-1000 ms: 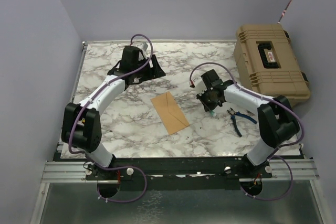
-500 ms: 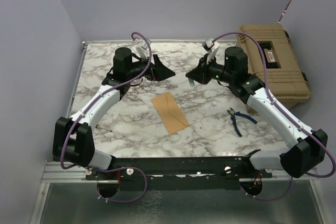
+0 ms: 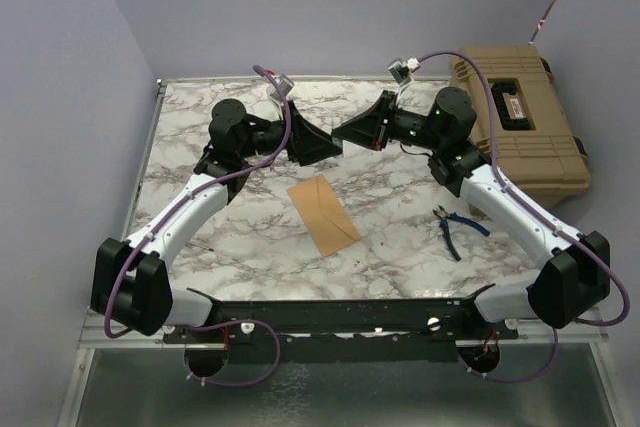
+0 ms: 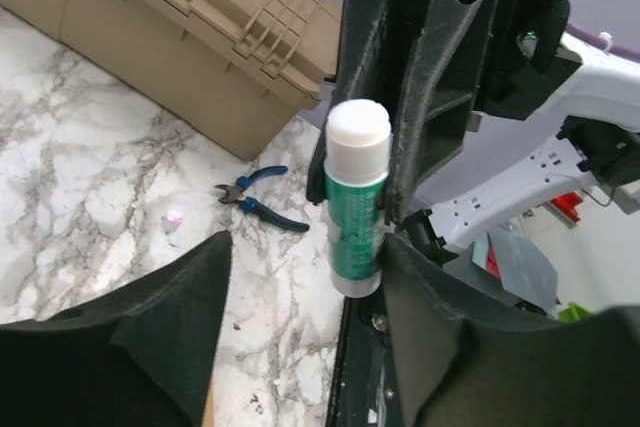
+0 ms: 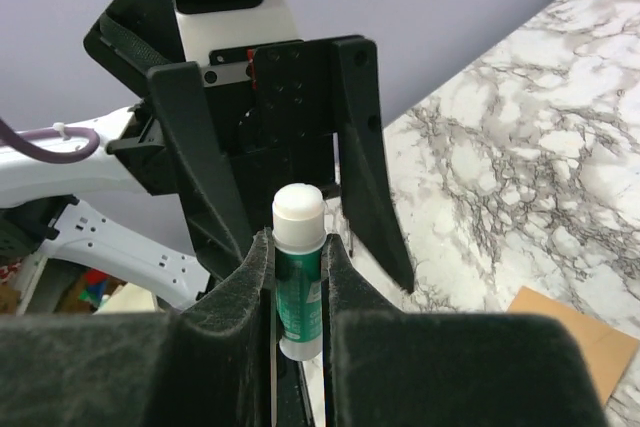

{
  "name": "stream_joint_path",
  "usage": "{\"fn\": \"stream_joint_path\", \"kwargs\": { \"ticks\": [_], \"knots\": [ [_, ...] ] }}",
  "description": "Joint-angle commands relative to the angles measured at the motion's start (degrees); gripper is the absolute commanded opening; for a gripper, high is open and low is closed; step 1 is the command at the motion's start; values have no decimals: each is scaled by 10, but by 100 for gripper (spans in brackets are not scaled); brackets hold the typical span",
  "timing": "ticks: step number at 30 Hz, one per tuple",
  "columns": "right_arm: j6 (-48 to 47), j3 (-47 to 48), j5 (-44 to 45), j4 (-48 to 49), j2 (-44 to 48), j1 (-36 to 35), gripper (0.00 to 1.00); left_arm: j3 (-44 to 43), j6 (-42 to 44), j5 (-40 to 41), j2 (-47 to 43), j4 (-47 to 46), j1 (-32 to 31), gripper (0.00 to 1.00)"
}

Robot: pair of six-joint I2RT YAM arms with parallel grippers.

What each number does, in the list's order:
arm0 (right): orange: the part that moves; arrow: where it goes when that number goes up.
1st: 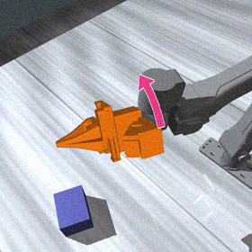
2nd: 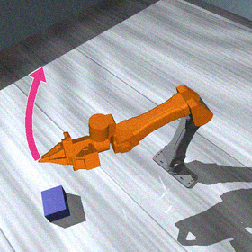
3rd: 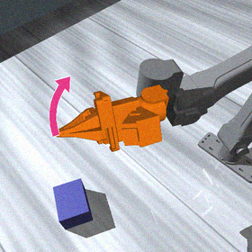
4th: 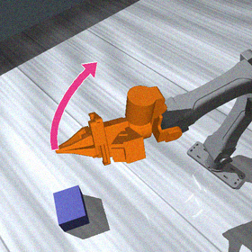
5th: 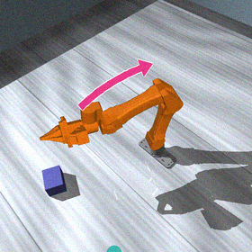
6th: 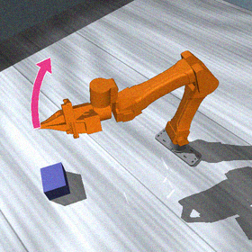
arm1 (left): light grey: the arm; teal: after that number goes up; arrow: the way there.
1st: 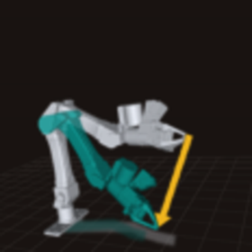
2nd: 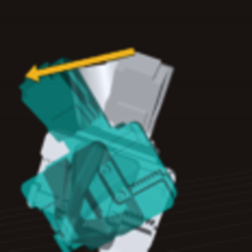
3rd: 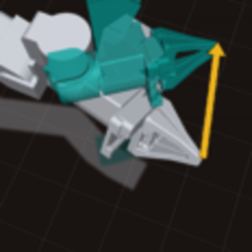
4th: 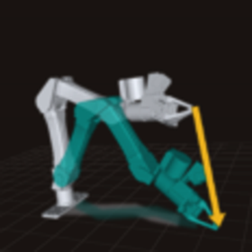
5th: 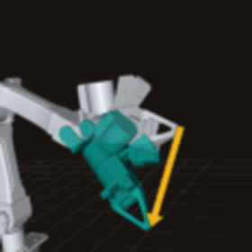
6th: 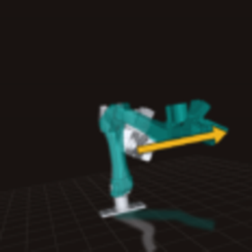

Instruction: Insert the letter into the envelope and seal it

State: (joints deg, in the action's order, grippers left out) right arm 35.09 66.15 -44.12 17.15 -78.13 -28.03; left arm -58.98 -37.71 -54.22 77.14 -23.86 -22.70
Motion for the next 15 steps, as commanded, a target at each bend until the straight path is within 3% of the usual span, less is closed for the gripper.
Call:
{"fn": "stream_joint_path", "kwargs": {
  "ticks": [1, 13, 15],
  "knots": [
    [60, -14, -37, 74, -12, 2, 10, 13, -32, -17, -10, -56, -1, 57],
    [82, -22, -76, 122, -21, 2, 11, 12, -77, -5, 12, -84, -3, 47],
    [82, -22, -77, 124, -22, 1, 12, 11, -84, -6, 17, -88, -4, 42]
  ]
}}
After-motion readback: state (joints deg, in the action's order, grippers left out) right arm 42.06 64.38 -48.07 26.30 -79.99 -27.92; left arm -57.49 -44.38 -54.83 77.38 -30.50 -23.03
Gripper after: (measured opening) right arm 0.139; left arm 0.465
